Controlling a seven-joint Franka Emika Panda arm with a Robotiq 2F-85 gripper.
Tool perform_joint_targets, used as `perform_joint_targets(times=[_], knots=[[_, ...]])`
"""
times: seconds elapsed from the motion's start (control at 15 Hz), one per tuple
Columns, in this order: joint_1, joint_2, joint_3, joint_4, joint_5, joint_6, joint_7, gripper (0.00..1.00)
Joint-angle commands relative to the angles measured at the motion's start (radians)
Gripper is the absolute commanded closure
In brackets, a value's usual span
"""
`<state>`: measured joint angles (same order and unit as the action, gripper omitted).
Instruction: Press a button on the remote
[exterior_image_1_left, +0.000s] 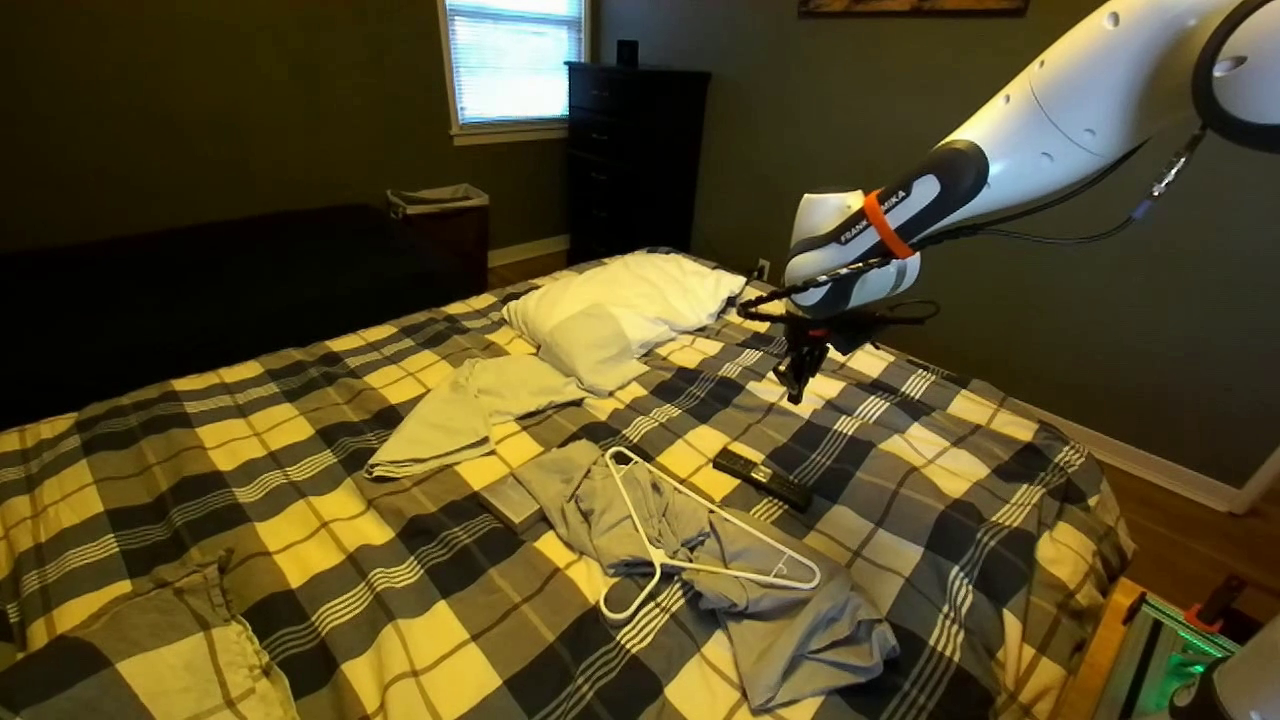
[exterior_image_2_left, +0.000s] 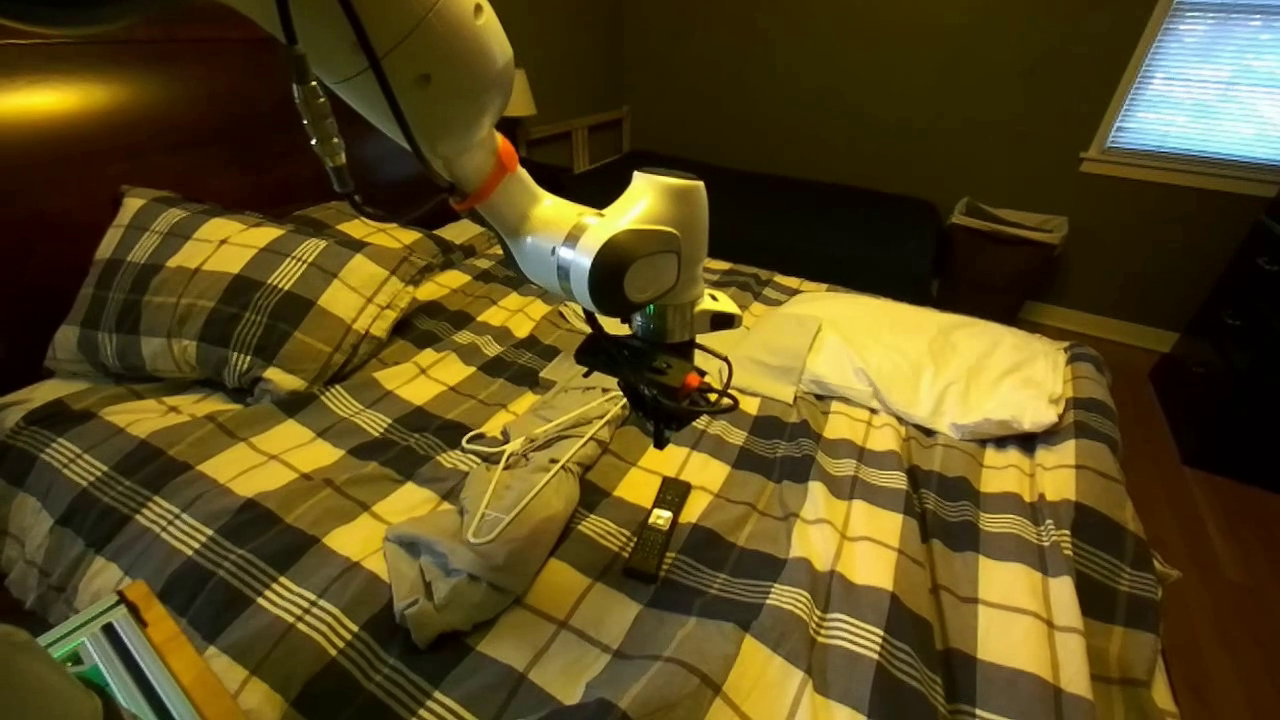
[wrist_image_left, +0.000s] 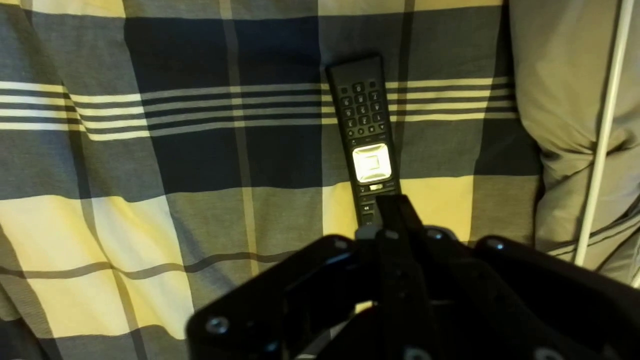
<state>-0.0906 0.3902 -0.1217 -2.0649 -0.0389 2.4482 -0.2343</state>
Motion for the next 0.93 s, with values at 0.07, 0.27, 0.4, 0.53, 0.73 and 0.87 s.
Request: perform_joint_targets(times=[0.07,0.27,0.4,0.53,0.73,0.87], knots=[[-0.027,0.065,0.036,0.074,0.009,-0.037,-0.007,1.0],[-0.04,0.156,0.061,0.19,0.024,-0.111,-0.016,1.0],[-0.045,0.228,0.07,0.292,0.026,-0.197,-0.01,1.0],[-0.044,0.3,0.069,0.39,0.017,-0.286,0.003,1.0],[-0.042,0.418,0.061,0.544,0.009,-0.388,0.032,1.0],[-0.049,0.495,0.062,0.642,0.014,-0.432,0.045,1.0]])
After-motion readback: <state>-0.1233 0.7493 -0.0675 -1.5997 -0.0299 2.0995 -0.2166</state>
